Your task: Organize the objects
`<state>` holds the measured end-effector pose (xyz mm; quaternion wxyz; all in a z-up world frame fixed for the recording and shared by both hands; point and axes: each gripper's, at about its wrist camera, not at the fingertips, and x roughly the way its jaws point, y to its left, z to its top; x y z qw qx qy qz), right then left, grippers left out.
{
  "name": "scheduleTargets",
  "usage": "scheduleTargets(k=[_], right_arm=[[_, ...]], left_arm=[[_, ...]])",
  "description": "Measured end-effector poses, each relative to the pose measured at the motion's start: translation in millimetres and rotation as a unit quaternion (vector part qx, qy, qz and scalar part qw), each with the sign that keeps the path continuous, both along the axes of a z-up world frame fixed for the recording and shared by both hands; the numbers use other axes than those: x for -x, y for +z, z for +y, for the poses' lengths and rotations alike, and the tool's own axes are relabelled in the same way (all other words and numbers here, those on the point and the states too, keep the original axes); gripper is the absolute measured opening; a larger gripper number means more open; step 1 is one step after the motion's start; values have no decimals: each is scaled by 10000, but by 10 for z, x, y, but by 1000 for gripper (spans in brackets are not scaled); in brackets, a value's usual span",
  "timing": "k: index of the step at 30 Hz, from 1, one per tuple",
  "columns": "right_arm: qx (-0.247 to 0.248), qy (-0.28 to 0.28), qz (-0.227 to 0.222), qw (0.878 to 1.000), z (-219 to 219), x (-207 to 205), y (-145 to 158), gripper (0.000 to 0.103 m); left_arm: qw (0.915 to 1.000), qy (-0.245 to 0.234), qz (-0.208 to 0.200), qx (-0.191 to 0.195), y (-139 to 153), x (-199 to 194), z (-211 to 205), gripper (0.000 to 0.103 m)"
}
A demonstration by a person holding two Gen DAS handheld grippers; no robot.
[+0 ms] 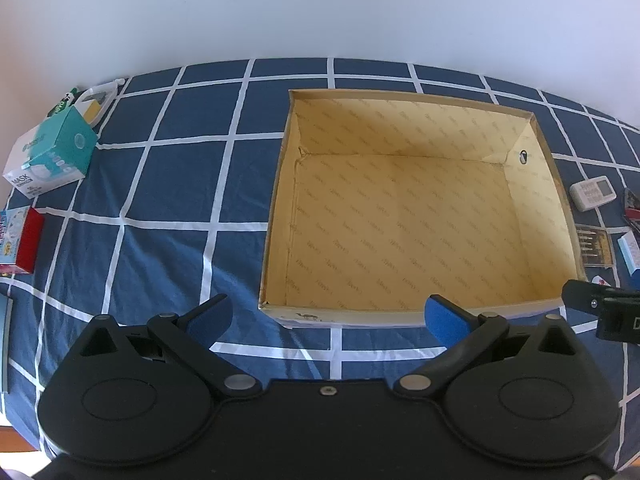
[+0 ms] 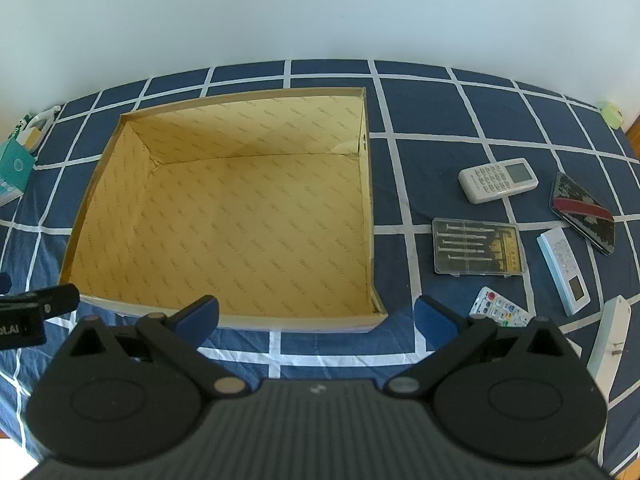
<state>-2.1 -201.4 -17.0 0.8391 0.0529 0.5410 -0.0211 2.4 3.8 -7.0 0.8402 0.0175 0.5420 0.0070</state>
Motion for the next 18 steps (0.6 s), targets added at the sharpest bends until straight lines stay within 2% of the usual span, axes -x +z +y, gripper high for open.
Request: scheduleTargets(k=[18], right_arm=[[-20, -13, 61, 10000, 3, -17, -44, 103]], left_arm=[[10000, -42, 47, -39, -37, -8, -23, 103]])
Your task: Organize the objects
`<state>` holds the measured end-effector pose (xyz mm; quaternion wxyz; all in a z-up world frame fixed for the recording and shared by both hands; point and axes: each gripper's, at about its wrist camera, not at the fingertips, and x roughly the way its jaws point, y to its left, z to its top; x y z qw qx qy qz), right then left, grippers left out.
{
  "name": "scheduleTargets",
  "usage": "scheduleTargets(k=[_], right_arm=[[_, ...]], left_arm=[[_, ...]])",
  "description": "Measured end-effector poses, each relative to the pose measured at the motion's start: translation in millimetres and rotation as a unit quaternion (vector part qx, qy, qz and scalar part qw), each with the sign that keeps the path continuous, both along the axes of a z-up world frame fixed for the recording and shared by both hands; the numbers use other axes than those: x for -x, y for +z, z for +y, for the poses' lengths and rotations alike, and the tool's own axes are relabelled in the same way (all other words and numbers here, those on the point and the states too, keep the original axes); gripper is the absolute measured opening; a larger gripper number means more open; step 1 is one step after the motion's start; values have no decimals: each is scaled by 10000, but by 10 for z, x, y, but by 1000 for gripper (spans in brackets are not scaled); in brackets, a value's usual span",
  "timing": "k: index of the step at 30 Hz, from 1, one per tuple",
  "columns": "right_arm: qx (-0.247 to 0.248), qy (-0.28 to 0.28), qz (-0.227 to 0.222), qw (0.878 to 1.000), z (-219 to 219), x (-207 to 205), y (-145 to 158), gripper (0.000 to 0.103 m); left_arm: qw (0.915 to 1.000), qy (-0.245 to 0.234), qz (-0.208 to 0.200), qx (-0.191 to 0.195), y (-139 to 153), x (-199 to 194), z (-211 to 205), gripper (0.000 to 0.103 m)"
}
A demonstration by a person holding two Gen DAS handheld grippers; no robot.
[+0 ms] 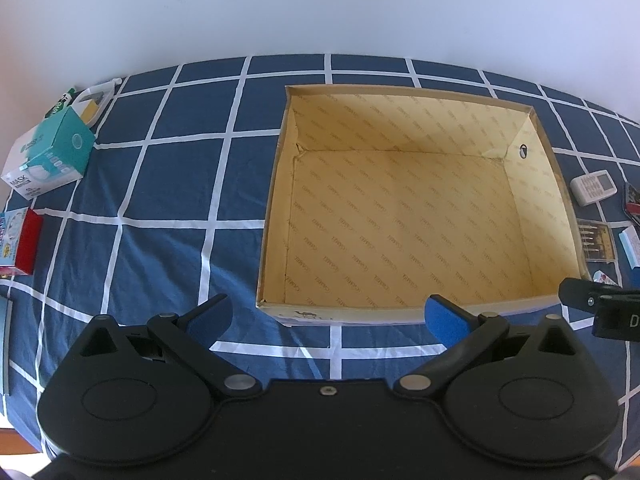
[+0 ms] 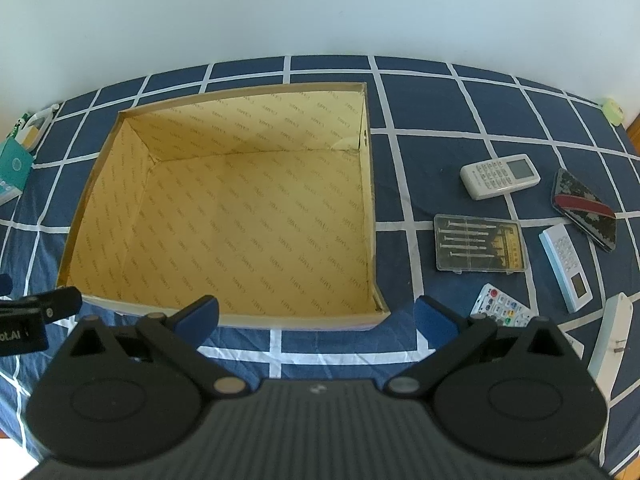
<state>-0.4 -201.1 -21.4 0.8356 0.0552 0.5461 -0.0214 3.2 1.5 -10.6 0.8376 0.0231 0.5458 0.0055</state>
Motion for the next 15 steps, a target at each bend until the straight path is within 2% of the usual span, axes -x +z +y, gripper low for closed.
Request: scheduleTargets(k=[15], right_arm=[[-1, 1, 8, 10000, 0, -1, -2, 103]], left_arm=[[10000, 13, -38, -1, 6, 22, -8, 103]])
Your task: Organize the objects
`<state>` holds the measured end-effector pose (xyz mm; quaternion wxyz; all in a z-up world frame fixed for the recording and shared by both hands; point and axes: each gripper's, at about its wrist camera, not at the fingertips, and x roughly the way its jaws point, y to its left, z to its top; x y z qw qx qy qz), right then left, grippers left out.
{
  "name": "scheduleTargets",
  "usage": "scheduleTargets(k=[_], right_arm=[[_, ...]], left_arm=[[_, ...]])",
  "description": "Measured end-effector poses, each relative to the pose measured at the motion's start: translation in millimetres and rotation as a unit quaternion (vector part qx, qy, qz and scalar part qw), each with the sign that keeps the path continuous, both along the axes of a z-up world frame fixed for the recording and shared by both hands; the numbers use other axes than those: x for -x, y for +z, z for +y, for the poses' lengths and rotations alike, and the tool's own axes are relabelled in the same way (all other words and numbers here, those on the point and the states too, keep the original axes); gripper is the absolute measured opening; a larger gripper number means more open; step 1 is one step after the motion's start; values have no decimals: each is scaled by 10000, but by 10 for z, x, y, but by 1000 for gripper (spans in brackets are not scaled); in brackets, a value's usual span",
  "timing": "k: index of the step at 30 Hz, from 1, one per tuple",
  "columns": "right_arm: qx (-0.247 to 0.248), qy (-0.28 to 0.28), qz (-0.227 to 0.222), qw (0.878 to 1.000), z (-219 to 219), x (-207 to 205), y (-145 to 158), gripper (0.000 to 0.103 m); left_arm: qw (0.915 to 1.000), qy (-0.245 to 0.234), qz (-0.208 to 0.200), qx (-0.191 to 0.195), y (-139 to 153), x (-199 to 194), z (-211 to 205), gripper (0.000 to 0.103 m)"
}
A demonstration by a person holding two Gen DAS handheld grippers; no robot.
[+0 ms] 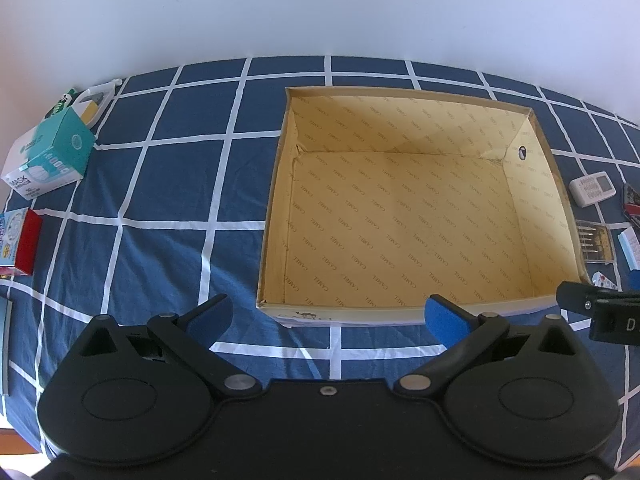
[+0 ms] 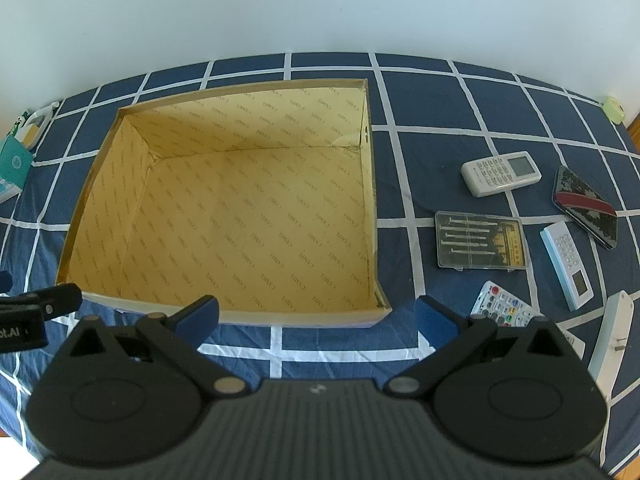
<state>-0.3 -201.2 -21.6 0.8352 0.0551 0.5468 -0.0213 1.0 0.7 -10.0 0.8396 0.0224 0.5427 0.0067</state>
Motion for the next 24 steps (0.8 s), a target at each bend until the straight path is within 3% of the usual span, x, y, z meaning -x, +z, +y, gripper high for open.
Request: scheduleTargets(k=[24], right_arm=[[41, 50, -42, 10000, 32, 43, 58, 103]], left_arm=[[9999, -20, -98, 28, 76, 52, 23, 103]])
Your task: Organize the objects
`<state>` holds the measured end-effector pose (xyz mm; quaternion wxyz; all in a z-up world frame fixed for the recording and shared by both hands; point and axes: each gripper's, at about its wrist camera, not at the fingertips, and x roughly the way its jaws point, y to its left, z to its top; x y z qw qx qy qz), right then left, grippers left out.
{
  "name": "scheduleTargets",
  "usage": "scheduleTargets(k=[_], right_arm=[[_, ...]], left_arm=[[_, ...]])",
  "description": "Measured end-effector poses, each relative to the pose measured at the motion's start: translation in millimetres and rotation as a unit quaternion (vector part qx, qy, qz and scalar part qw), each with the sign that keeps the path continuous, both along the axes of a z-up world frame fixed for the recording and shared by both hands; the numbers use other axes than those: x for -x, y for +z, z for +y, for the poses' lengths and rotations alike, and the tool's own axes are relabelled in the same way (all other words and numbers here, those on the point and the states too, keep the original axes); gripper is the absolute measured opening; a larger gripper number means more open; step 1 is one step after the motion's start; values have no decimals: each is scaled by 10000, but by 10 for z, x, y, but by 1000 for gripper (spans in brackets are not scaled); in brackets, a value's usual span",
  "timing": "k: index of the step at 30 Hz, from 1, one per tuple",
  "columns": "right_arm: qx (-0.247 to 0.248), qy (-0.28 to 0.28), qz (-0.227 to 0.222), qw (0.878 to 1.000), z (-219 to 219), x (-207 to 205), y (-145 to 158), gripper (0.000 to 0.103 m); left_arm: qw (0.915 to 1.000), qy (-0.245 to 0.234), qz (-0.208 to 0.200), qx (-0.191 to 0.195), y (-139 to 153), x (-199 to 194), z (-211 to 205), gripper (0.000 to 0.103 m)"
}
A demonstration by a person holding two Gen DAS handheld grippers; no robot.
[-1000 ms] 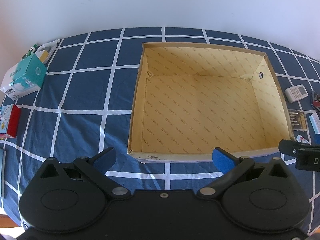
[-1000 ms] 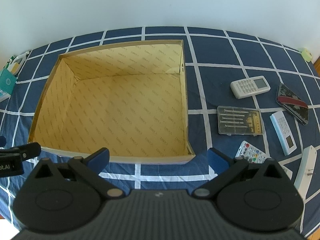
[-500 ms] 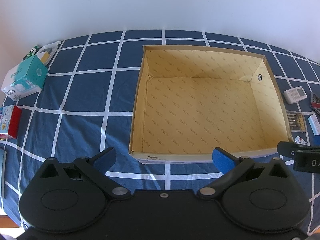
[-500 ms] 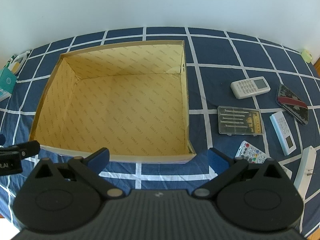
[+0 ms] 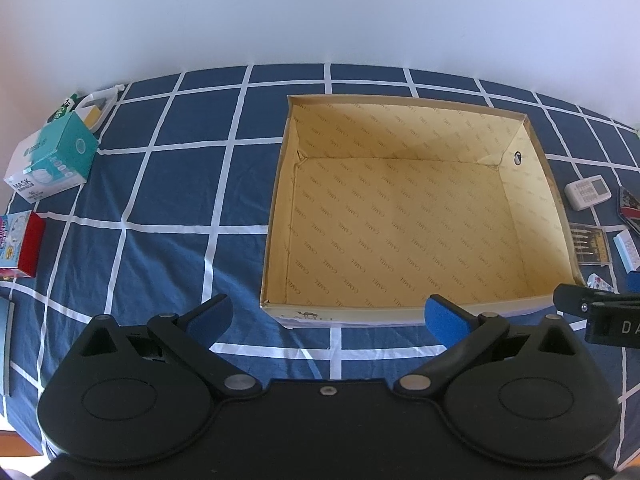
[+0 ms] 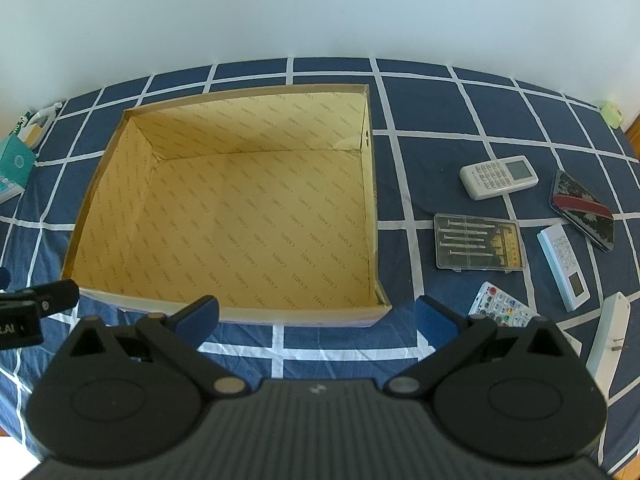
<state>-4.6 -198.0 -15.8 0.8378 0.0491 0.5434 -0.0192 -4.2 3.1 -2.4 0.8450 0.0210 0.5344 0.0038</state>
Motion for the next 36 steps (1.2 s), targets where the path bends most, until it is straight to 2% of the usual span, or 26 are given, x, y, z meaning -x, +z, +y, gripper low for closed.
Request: scheduleTargets(k=[22, 36], right_arm=[[1, -72, -128, 9999, -28, 89, 85, 103], [-12, -582, -340, 9977, -325, 444, 176, 103]], left_arm=[[9999, -125, -101, 6, 79, 94, -72, 103], [9971, -742, -158, -88, 153, 319, -447, 103]])
